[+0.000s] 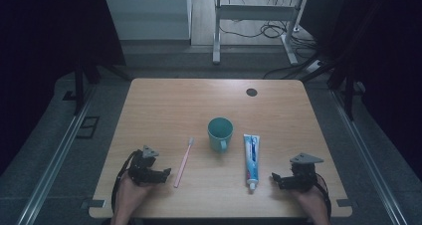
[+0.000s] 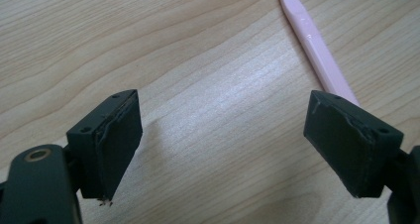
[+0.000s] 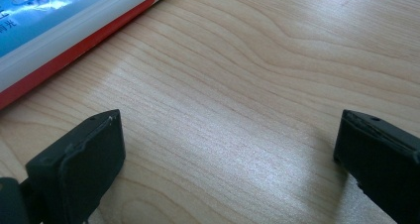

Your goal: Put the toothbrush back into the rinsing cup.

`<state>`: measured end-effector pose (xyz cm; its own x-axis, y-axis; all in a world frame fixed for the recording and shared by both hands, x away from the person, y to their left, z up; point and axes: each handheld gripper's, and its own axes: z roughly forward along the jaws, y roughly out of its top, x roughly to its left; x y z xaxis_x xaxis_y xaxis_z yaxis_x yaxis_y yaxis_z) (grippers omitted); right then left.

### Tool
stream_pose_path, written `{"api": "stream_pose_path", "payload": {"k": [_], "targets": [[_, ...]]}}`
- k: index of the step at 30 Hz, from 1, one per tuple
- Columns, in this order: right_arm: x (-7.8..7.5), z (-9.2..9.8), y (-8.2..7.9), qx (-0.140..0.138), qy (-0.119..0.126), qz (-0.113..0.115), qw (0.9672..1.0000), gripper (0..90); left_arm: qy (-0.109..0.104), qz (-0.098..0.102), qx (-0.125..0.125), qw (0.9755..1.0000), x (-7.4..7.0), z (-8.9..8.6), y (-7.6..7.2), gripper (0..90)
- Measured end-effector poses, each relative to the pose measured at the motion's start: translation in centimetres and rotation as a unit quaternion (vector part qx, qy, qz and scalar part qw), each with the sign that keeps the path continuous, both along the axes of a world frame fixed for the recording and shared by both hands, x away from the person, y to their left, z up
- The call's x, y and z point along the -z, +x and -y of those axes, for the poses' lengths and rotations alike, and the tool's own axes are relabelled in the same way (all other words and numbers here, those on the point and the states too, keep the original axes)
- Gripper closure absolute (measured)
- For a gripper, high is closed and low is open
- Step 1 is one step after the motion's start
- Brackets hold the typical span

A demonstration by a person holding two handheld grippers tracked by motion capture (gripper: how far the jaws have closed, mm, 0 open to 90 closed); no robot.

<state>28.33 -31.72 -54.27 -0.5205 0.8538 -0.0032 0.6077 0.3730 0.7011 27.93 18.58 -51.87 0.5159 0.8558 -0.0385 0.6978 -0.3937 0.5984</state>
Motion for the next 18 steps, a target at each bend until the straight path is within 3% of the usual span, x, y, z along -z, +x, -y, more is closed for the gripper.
{"api": "stream_pose_path", "payload": {"k": [9,18], "targets": [[0.0,0.0,0.0,0.003,0.001,0.0,1.0,0.0,0.003,-0.011,0.021,0.9997,-0.9,1.1,0.6,19.0],[0.0,0.0,0.0,0.002,0.0,0.0,1.0,0.0,0.027,-0.053,0.036,0.9976,-1.8,2.7,1.8,23.5]]}}
